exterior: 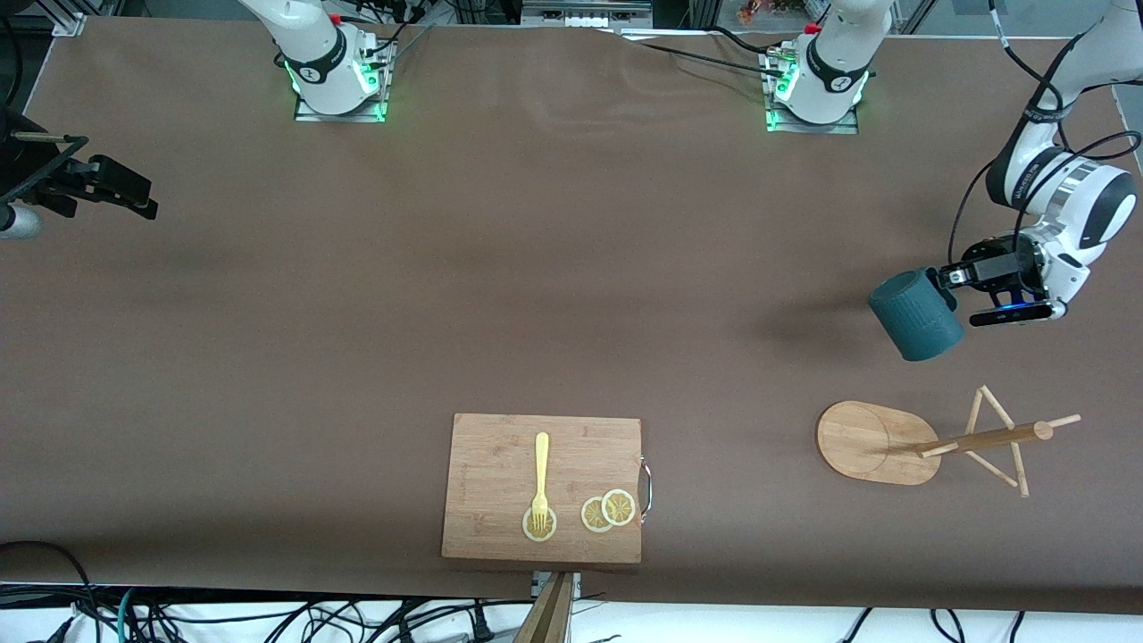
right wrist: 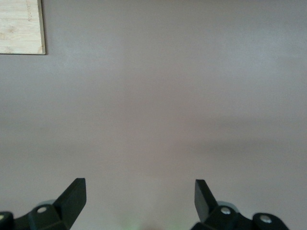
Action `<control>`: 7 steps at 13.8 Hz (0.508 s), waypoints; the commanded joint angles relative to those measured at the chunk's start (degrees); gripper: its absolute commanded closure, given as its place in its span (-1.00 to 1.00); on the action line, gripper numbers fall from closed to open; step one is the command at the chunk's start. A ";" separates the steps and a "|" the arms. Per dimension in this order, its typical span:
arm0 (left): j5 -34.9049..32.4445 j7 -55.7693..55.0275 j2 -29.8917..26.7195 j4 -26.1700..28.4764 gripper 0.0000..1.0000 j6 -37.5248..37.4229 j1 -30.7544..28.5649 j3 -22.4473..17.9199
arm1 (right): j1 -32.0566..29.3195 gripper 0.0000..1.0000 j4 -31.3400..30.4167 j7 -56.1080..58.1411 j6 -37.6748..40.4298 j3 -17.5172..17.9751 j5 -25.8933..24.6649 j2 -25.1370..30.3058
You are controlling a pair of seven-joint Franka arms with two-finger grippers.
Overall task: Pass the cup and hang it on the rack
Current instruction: 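Lift the mug with the left gripper and carry it toward the rack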
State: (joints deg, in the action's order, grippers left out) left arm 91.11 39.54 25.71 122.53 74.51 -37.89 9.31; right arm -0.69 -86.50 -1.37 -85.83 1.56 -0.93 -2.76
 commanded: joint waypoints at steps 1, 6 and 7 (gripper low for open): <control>1.17 -2.44 4.16 -4.05 1.00 0.71 -0.96 0.88 | -0.27 -1.00 0.99 0.05 -0.03 0.28 -0.83 -0.40; 3.28 -2.89 7.59 -8.08 1.00 3.71 -1.75 0.88 | -0.27 -1.00 0.99 0.05 -0.03 0.28 -0.83 -0.49; 3.28 -2.89 8.47 -9.06 1.00 3.71 -2.27 0.88 | -0.27 -1.00 0.99 0.05 -0.03 0.28 -0.83 -0.49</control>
State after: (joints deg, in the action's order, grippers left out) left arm 93.57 37.71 31.80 117.30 78.26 -39.07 9.33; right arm -0.70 -86.50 -1.37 -85.98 1.56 -0.93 -2.77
